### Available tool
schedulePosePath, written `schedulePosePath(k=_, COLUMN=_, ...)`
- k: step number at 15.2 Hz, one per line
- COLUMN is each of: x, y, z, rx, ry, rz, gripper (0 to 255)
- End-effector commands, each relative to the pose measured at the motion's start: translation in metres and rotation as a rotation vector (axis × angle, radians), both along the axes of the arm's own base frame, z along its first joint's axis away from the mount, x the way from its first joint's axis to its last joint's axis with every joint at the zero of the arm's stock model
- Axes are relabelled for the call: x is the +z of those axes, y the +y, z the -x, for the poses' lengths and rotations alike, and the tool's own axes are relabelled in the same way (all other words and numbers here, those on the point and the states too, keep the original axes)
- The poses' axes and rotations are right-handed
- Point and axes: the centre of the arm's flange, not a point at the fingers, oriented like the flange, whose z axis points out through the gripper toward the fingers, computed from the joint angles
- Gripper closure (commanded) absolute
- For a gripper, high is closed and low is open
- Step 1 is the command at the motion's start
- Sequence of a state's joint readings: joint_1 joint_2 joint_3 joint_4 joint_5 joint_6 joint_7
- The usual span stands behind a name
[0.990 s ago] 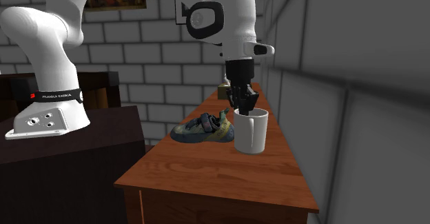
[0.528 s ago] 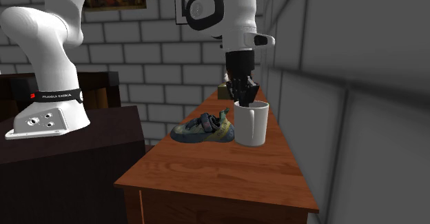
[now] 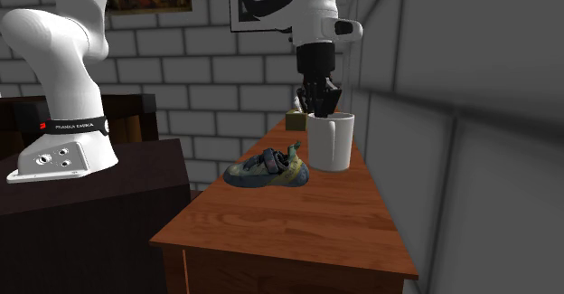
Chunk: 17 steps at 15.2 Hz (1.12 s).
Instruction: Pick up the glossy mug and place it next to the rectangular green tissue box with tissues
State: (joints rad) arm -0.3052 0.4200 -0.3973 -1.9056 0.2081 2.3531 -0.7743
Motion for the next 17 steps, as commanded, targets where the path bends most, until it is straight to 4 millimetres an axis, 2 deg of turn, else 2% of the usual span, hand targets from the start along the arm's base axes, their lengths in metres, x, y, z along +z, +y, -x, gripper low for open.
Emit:
schedulePosePath(k=1, x=0.011, y=0.001, z=0.000, rx=0.000, ry=0.000, rz=0.000, gripper=255)
schedulePosePath(k=17, x=0.095, y=0.001, z=0.000, rx=0.000, ry=0.000, rz=0.000, gripper=255)
